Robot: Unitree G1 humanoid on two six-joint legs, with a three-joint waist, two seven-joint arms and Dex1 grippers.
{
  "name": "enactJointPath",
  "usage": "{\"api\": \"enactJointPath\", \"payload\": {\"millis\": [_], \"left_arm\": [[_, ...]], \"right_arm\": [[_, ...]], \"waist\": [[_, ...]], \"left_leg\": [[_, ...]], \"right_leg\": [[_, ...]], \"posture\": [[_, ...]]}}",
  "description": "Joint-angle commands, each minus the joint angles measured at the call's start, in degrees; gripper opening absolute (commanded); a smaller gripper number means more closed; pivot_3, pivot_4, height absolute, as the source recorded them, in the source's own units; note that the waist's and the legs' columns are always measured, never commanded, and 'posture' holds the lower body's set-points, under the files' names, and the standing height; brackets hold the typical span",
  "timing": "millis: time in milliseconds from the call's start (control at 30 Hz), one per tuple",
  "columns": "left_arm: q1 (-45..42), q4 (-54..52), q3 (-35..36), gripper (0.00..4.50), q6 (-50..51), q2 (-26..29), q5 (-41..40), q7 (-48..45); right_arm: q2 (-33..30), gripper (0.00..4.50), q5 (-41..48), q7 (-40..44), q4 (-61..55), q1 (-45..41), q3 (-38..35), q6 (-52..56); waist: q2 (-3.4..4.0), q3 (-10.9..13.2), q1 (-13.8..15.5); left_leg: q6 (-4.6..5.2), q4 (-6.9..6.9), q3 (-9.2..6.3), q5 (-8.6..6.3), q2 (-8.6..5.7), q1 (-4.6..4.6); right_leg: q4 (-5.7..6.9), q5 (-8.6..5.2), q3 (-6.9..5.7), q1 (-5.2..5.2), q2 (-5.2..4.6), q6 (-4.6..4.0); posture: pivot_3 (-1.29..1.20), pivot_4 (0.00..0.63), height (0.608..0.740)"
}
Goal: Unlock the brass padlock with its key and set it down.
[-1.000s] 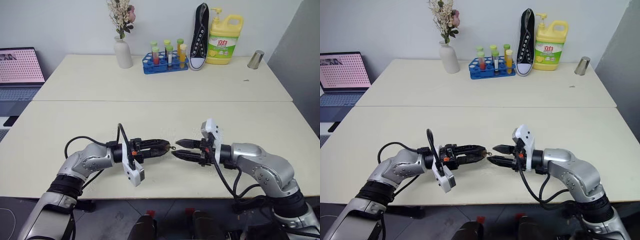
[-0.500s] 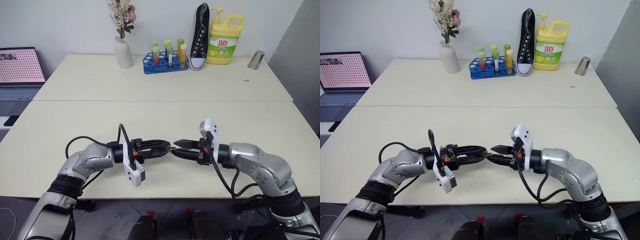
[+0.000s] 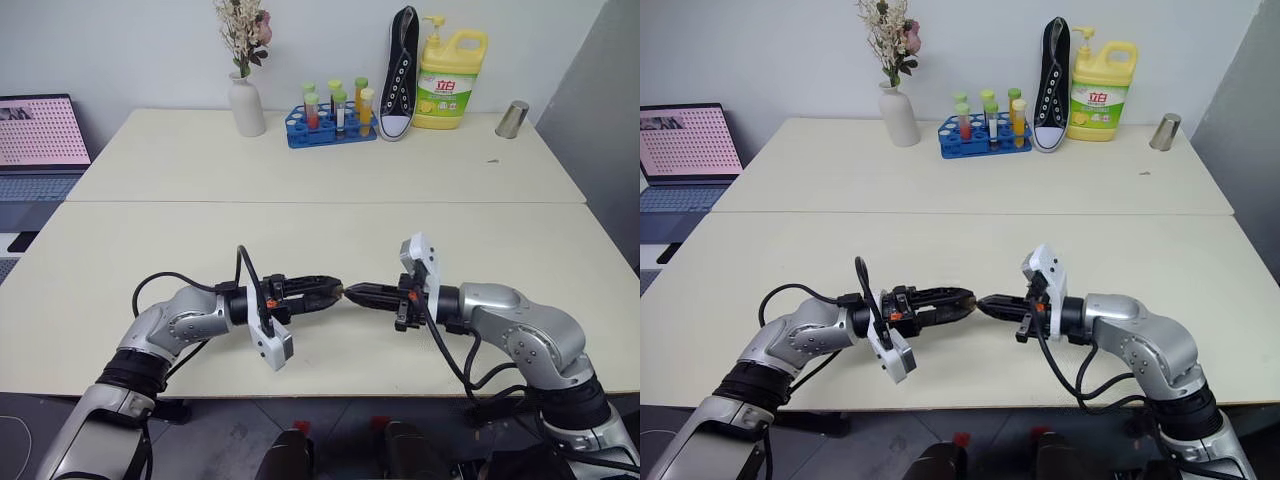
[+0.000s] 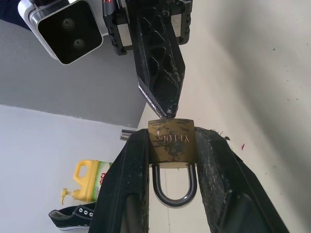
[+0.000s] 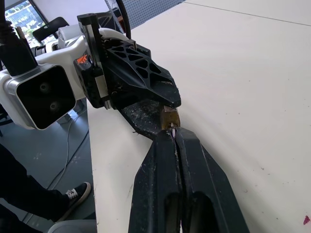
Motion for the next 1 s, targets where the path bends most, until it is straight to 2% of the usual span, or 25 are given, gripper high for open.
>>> {"api": "enactJointPath", "payload": {"millis": [33,133,300,400,467,600,667,767,867,967,1000], "left_arm": [[0.1,-1.9,0.5,0.97,-0.3,0.2,0.7,1.2],[-0.1,-1.7,0.3,0.97,-0.8,0.5,1.7,1.6],[-1.4,-0.5,-0.1,0.97,-2.4,1.1,4.5,2.7],[-2.1,0.1,-0.2,0.97,-3.1,1.2,5.5,3.4],[-2.3,0.3,-0.4,0.97,-3.3,1.3,6.1,3.8],[-2.5,0.3,-0.7,0.97,-3.4,1.3,6.5,4.6],[-2.4,0.2,-0.7,0.97,-3.4,1.5,6.7,5.0],[-1.7,-0.2,-1.0,0.97,-2.8,1.6,5.5,4.9],[-1.3,-0.5,-1.1,0.97,-1.9,1.6,4.4,4.8],[-1.5,-0.6,-1.1,0.97,-1.6,1.6,4.3,4.8],[-1.5,-0.6,-1.1,0.97,-1.1,1.5,3.8,4.8]], "right_arm": [[1.1,0.0,5.6,-0.6,-0.5,-2.6,-3.4,3.8],[1.6,0.0,12.1,-2.5,1.2,-4.8,-6.8,11.8],[3.4,0.0,26.3,-9.3,9.6,-10.3,-13.8,30.9],[5.8,0.0,29.6,-14.3,15.9,-14.5,-17.8,38.1],[8.1,0.0,32.2,-18.6,21.0,-17.0,-20.7,40.3],[8.4,0.0,36.2,-23.1,23.7,-18.5,-20.8,40.8],[8.4,0.0,37.1,-23.7,22.6,-18.6,-20.1,40.8],[8.2,0.0,34.0,-22.0,16.5,-17.7,-17.5,37.8],[6.4,0.64,29.0,-19.6,11.9,-15.9,-14.1,33.1],[5.5,1.78,27.2,-18.6,12.2,-14.7,-14.5,30.7],[2.0,2.14,23.0,-14.9,10.3,-13.5,-11.7,26.5]], "waist": [[0.0,0.0,0.0],[0.0,0.0,0.0],[0.01,0.0,0.0],[0.03,0.0,0.0],[0.04,0.0,-0.1],[0.06,0.0,-0.1],[0.06,0.0,-0.1],[0.07,0.0,-0.1],[0.09,0.0,-0.2],[0.09,0.0,-0.2],[0.09,0.0,-0.2]], "left_leg": [[0.0,0.0,0.01,0.0,0.0,0.0],[0.0,0.01,0.0,0.0,0.0,0.0],[0.0,0.0,0.01,0.0,0.0,0.0],[0.0,0.01,0.03,0.0,0.0,0.01],[0.0,0.0,0.04,0.0,0.0,0.01],[0.01,0.0,0.06,0.0,-0.01,-0.01],[0.01,0.0,0.06,0.0,-0.02,-0.04],[0.01,0.01,0.06,0.0,-0.02,-0.06],[0.01,0.0,0.06,0.0,-0.01,-0.07],[0.02,0.01,0.07,0.0,-0.02,-0.07],[0.02,0.01,0.07,0.0,-0.02,-0.07]], "right_leg": [[0.0,0.0,0.01,0.0,0.0,0.0],[0.02,0.0,0.01,0.0,0.0,0.0],[0.03,0.02,0.02,0.0,0.0,-0.03],[0.06,0.03,0.03,0.0,0.0,-0.05],[0.1,0.03,0.04,-0.03,0.0,-0.06],[0.11,0.03,0.05,-0.06,0.0,-0.06],[0.11,0.03,0.05,-0.07,-0.01,-0.06],[0.12,0.03,0.06,-0.1,-0.01,-0.06],[0.16,0.03,0.06,-0.14,-0.01,-0.05],[0.18,0.03,0.06,-0.16,0.0,-0.05],[0.2,0.03,0.06,-0.16,0.0,-0.05]], "posture": [[0.0,0.15,0.74],[0.0,0.15,0.74],[0.0,0.15,0.74],[0.0,0.15,0.74],[0.0,0.15,0.74],[0.0,0.15,0.74],[0.0,0.15,0.74],[0.0,0.15,0.74],[0.0,0.15,0.74],[0.0,0.15,0.74],[0.0,0.15,0.74]]}}
